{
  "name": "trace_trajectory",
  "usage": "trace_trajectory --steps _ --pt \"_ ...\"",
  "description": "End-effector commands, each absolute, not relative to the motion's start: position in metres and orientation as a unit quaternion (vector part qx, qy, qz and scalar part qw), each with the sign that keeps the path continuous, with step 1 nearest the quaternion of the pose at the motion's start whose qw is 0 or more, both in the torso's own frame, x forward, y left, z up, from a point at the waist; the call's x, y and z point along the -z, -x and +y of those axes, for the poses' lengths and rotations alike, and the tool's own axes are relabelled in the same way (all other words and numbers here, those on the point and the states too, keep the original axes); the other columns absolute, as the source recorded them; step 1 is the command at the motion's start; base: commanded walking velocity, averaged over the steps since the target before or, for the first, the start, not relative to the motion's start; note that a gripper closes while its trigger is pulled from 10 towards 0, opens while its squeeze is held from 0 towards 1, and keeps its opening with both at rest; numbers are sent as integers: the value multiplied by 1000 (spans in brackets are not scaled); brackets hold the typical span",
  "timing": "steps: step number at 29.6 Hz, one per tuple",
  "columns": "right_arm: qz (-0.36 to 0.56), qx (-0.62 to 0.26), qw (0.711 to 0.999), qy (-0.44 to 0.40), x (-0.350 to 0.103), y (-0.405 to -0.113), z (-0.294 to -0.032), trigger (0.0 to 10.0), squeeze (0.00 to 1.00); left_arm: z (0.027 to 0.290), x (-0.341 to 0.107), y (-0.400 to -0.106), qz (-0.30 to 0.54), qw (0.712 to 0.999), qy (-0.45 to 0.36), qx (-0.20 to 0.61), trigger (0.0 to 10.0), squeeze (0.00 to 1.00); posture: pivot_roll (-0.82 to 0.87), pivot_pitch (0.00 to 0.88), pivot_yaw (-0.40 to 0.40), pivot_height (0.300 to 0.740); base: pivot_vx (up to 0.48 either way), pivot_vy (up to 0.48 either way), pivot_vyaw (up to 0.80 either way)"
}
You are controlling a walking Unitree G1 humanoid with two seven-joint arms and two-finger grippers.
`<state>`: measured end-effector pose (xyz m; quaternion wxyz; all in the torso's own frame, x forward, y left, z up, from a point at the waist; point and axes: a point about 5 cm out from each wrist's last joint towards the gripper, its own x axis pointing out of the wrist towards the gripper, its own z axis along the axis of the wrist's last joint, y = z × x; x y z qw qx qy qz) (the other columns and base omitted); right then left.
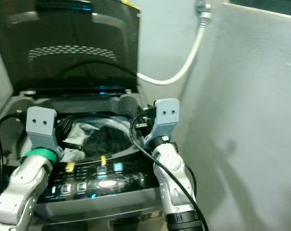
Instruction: Clothes washing
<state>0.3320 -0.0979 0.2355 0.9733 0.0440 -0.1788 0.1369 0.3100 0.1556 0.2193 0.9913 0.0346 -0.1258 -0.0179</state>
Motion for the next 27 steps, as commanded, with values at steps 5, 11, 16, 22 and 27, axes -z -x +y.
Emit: trace_trajectory --steps 5,11,16,22,27 --pt "-191 -135 972 -34 -235 -332 -100 10000 0 161 -213 -312 -112 993 -31 8 10000 0 -16 0 27 740 0 0 800" --pt "-183 -145 972 -24 -230 -332 -97 10000 0 154 -210 -304 -111 992 -35 43 10000 0 -9 0 28 740 0 0 800" --pt "-194 -146 970 -20 -236 -335 -100 10000 0 142 -221 -304 -135 987 -23 90 10000 0 2 0 14 740 0 0 800" --pt "-194 -139 971 -23 -236 -338 -105 10000 0 140 -228 -303 -147 983 -14 107 10000 0 3 0 15 740 0 0 800" --pt "-196 -132 971 -20 -239 -340 -110 10000 0 137 -225 -303 -138 983 -26 120 10000 0 9 0 10 740 0 0 800"
